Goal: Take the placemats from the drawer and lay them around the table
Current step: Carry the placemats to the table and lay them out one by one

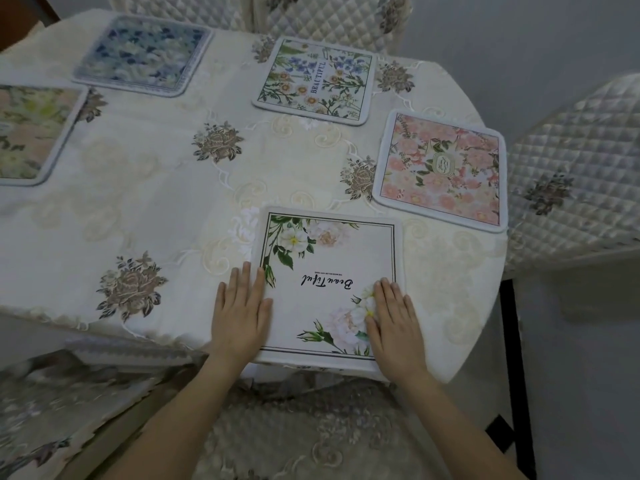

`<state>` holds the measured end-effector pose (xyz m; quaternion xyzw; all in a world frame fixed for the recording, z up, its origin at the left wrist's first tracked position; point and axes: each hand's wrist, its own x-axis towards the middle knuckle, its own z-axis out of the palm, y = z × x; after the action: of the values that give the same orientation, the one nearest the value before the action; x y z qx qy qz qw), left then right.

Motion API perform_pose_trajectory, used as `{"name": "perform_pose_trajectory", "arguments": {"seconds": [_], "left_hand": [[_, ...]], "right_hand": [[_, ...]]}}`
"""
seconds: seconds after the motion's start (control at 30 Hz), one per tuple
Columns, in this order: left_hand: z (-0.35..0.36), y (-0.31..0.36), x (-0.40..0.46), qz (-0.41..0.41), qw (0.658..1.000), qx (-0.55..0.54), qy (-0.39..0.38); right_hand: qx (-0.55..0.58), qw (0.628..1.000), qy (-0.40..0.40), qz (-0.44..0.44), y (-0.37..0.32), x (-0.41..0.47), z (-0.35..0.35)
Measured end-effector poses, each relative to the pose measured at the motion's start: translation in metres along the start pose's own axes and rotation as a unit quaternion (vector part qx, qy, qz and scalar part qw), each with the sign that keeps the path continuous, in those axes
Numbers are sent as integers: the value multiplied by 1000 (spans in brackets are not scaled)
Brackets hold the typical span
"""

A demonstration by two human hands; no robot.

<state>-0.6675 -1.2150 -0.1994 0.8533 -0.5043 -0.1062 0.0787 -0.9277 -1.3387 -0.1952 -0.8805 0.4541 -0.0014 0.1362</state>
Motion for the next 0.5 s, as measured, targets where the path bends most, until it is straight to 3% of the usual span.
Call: {"name": "perform_pose_trajectory", "arguments": {"seconds": [0.27,0.5], "left_hand": [[-27,47,54,116,992,32,44],[7,74,133,176,983,41,-4]], "right_hand": [[45,998,36,-28,-37,54,-33],[11,999,16,-27,-60,137,0]]}}
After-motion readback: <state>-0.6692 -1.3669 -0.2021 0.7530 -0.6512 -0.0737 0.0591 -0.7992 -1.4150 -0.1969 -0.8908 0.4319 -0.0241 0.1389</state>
